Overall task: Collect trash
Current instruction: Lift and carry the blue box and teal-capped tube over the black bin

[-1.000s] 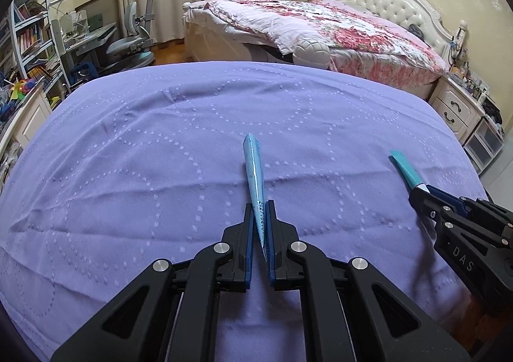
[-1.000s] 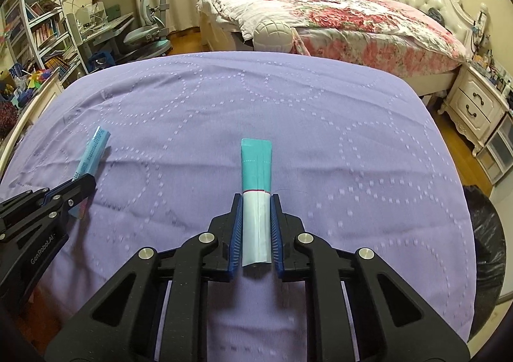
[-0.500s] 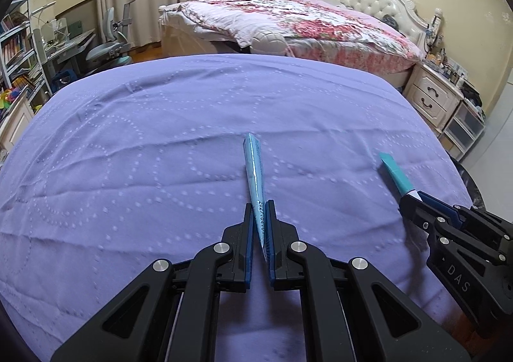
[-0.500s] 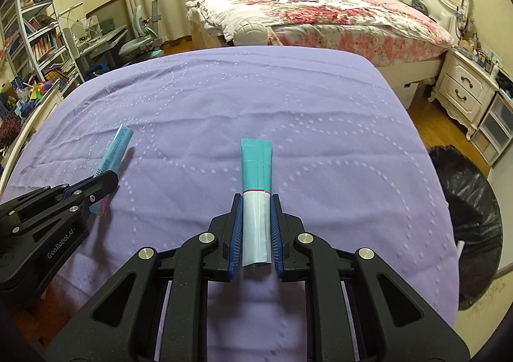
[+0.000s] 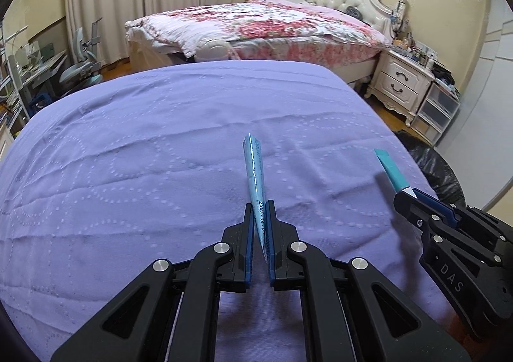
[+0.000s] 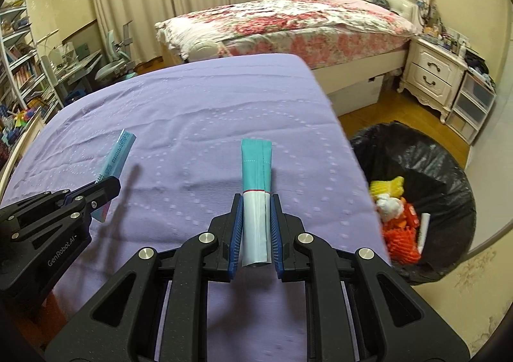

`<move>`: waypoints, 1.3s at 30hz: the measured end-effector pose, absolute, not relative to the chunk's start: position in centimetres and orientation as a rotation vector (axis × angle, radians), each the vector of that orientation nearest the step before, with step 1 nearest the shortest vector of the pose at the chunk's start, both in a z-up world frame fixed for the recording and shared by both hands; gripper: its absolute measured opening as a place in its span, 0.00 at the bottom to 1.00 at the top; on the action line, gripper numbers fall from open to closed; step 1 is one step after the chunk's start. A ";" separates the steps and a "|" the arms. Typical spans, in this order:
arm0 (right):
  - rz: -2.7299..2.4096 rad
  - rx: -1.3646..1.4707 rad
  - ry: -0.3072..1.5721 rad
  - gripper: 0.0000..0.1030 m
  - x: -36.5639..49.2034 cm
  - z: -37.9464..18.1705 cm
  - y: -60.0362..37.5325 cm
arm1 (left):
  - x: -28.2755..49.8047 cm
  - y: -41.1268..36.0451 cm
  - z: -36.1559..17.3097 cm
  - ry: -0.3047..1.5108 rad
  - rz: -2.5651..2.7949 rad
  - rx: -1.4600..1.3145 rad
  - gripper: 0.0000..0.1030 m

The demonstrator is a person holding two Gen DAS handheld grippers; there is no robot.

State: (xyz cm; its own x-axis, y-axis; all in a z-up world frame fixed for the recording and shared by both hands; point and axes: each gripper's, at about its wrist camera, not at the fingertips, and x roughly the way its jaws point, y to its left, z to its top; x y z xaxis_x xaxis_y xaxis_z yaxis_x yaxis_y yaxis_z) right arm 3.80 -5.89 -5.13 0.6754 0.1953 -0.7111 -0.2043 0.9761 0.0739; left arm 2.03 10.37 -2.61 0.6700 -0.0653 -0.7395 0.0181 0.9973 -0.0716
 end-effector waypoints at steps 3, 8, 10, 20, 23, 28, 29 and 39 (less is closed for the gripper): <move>0.187 0.008 0.788 0.16 3.8 -4.9 -7.9 | 2.5 8.5 -2.3 0.826 -0.081 -0.042 0.07; 0.114 0.041 0.770 0.16 4.0 -4.6 -11.4 | 3.4 5.5 -1.7 0.808 -0.135 -0.018 0.07; 0.082 0.054 0.764 0.16 4.3 -4.4 -12.9 | 3.9 4.2 -1.4 0.796 -0.162 -0.005 0.07; -0.060 0.099 0.754 0.16 6.0 -4.9 -18.9 | 6.9 -2.4 -0.9 0.763 -0.270 0.054 0.07; -0.091 0.131 0.753 0.16 6.7 -5.2 -20.6 | 7.9 -4.0 -1.1 0.764 -0.293 0.067 0.07; -0.120 0.164 0.753 0.16 7.9 -5.5 -22.5 | 9.1 -6.3 -1.4 0.757 -0.320 0.092 0.07; -0.126 0.167 0.753 0.16 8.1 -5.5 -22.8 | 9.4 -6.8 -1.4 0.754 -0.324 0.099 0.07; -0.191 0.215 0.767 0.16 10.0 -6.8 -25.4 | 11.3 -9.8 -2.3 0.763 -0.332 0.145 0.07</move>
State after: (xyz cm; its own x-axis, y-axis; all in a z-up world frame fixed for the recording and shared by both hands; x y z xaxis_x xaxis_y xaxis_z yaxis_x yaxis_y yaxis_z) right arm 9.97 -25.41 -6.78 0.7044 -0.0928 -0.7037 0.2486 0.9609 0.1221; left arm 11.31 -9.76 -2.32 0.6740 -0.2420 -0.6980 0.3463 0.9381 0.0091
